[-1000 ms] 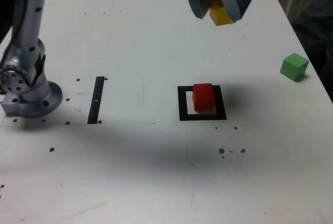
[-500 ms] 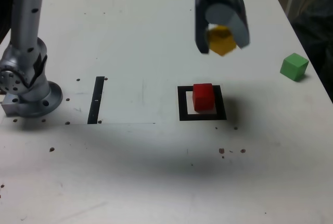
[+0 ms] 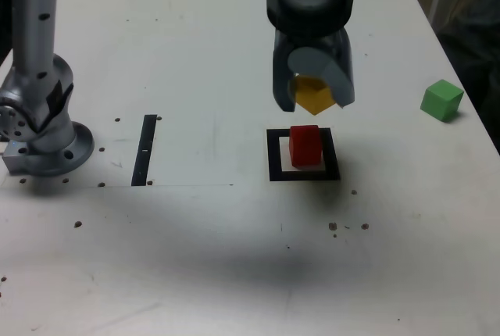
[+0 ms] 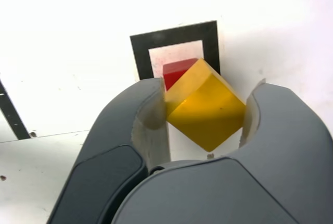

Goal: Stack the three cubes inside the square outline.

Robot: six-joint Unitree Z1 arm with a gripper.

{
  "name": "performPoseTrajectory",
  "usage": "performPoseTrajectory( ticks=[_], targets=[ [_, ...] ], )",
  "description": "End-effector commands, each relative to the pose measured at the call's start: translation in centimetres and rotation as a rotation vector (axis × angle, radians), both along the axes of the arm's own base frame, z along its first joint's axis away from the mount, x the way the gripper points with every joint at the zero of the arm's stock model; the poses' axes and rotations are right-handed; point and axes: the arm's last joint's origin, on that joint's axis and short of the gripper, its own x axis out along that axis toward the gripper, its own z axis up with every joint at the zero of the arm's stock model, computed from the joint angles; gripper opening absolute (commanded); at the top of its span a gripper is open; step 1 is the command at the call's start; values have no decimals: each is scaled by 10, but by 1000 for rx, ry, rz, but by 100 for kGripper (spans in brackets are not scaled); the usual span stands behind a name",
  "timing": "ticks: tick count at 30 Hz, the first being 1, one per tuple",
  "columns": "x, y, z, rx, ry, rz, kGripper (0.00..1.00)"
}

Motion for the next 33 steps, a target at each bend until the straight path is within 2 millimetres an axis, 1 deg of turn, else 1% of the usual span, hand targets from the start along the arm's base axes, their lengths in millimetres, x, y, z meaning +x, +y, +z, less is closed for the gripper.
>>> performPoseTrajectory(
  ticks=[1,11,21,27,33],
  targets=[
    [-3,-3,-3,2,-5,-11,30],
    [-9,-15,-12,7,12,-93,29],
    [-15,-14,-23,15,27,-102,29],
    [-15,-14,-30,6,20,-106,30],
    [-14,-14,-32,12,14,-106,30]
  ],
)
